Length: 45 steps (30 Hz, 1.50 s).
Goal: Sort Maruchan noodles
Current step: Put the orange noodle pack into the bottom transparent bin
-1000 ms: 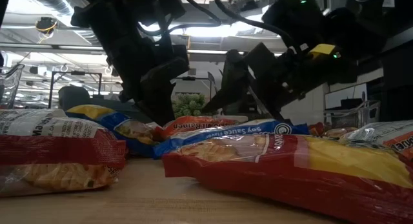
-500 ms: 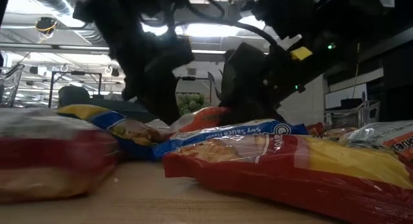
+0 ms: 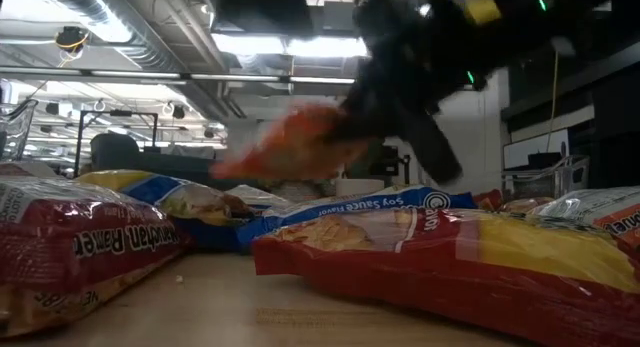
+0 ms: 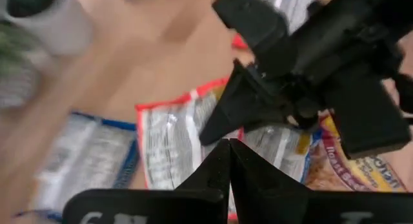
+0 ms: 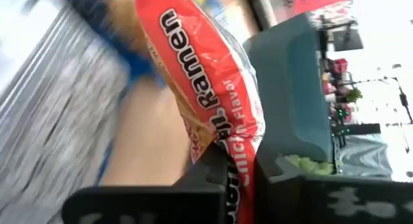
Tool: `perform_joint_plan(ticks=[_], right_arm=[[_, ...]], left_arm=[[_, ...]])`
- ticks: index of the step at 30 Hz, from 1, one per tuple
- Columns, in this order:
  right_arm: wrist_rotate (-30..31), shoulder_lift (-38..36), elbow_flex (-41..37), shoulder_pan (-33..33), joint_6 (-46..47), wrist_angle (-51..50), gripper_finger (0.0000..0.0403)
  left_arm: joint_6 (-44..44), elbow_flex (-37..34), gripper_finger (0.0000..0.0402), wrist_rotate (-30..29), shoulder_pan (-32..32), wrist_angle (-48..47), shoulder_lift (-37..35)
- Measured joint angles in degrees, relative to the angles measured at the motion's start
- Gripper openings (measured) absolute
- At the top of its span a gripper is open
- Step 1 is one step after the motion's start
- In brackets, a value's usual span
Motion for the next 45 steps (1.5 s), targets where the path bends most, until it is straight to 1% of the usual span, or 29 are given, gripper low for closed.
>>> perform_joint_plan(ticks=[3,4,6,9,11,13,16,19,22,25,28,30,32,36,38,40,42,45], right_arm=[[-1.3,-2.5,2.0,0.7,3.7,-0.4,0.0006],[-3.9,-2.9,3.2,1.0,5.4,0.1,0.0007],[-10.8,-4.0,5.5,1.4,8.9,-0.3,0.0008],[-24.0,-4.0,10.8,1.5,15.9,0.4,0.0005],[-30.2,-2.7,14.9,1.3,19.4,0.9,0.0004],[-32.5,-1.2,18.6,1.0,20.6,0.3,0.0007],[-35.8,3.0,25.5,0.9,20.9,0.0,0.001],[-39.3,8.7,33.0,0.9,21.9,0.3,0.0006],[-42.3,14.5,41.1,0.9,24.4,-3.1,0.0004],[-42.9,19.0,49.5,0.9,27.8,-7.5,0.0011],[-43.3,22.9,56.1,0.4,27.9,-10.0,0.0014],[-44.0,25.5,58.7,0.0,25.6,-10.3,0.001],[-43.7,27.8,60.7,-0.4,25.2,-10.4,0.0005],[-39.6,29.9,62.3,-1.3,25.1,-9.0,0.0009],[-36.3,30.6,62.3,-1.5,23.0,-9.6,0.0015],[-35.4,31.8,62.2,-1.8,20.6,-9.3,0.0017],[-34.1,32.7,62.1,-1.8,18.6,-9.1,0.0014],[-29.7,33.8,62.1,-1.7,15.7,-7.8,0.0006]], left_arm=[[0.6,7.8,0.0,-2.7,-2.3,-3.8,-0.5],[1.0,10.2,0.0,-3.8,-3.5,-5.5,-0.7],[1.8,15.1,0.0,-5.9,-5.6,-6.2,-0.8],[3.1,21.3,0.0,-9.0,-9.3,-7.3,-0.8],[3.6,24.6,0.0,-11.4,-11.9,-6.9,-0.8],[4.3,27.3,0.0,-14.2,-14.3,-6.9,-0.8],[4.6,30.3,0.0,-19.2,-18.1,-6.9,-0.8],[4.7,32.3,0.0,-24.4,-21.3,-7.0,-0.8],[4.7,33.6,0.0,-28.5,-24.0,-6.5,-0.8],[4.7,34.1,0.0,-31.3,-26.3,-6.6,-0.7],[4.7,34.1,0.0,-33.6,-28.2,-6.6,-0.7],[4.7,34.1,0.0,-34.7,-29.5,-6.6,-0.7],[4.5,34.1,0.0,-35.5,-30.2,-6.5,-0.7],[4.5,34.1,0.0,-37.4,-31.9,-6.5,-0.7],[4.5,34.1,0.0,-38.9,-32.5,-6.5,-0.7],[4.5,34.1,0.0,-40.1,-32.9,-6.5,-0.7],[4.5,34.1,0.0,-41.3,-33.1,-6.5,-0.7],[4.5,34.1,0.0,-41.7,-33.1,-6.7,-0.7]])
